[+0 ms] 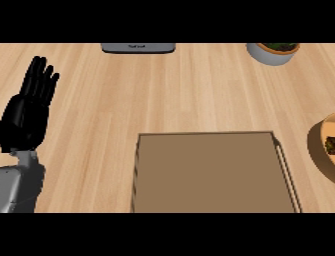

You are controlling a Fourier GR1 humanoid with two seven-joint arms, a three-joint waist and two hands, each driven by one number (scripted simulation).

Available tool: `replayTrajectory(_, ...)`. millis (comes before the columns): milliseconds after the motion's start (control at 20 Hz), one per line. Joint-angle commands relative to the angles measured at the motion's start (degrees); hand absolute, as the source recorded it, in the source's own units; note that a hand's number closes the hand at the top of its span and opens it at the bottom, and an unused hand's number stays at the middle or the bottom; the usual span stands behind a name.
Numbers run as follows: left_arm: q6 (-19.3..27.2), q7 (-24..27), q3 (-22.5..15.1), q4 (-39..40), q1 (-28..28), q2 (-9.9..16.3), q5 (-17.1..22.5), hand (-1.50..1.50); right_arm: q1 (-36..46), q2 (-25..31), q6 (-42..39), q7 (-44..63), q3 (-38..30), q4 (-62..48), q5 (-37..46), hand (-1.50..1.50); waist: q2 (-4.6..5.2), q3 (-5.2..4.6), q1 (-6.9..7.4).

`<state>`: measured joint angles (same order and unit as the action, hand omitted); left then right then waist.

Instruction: Pick the sweet potato from the tray and place it in the pot

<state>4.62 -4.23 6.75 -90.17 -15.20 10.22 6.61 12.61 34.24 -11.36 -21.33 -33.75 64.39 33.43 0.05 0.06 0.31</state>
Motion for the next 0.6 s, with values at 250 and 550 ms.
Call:
replayTrajectory(250, 0.3, -0.4, 0.6, 2.4, -1.9, 0.3, -0.5, 0.00, 5.8, -3.5, -3.3, 4.7, -7.1, -0.6, -13.5, -1.50, -0.06, -0.05, -0.39)
replayTrajectory(550, -0.8, -1.3, 1.8, 2.3, -2.9, 1.3, 1.0, 0.00, 5.5, 2.6, -10.4, 8.0, -16.3, -4.3, -24.8, -1.50, -0.10, -0.04, -0.66)
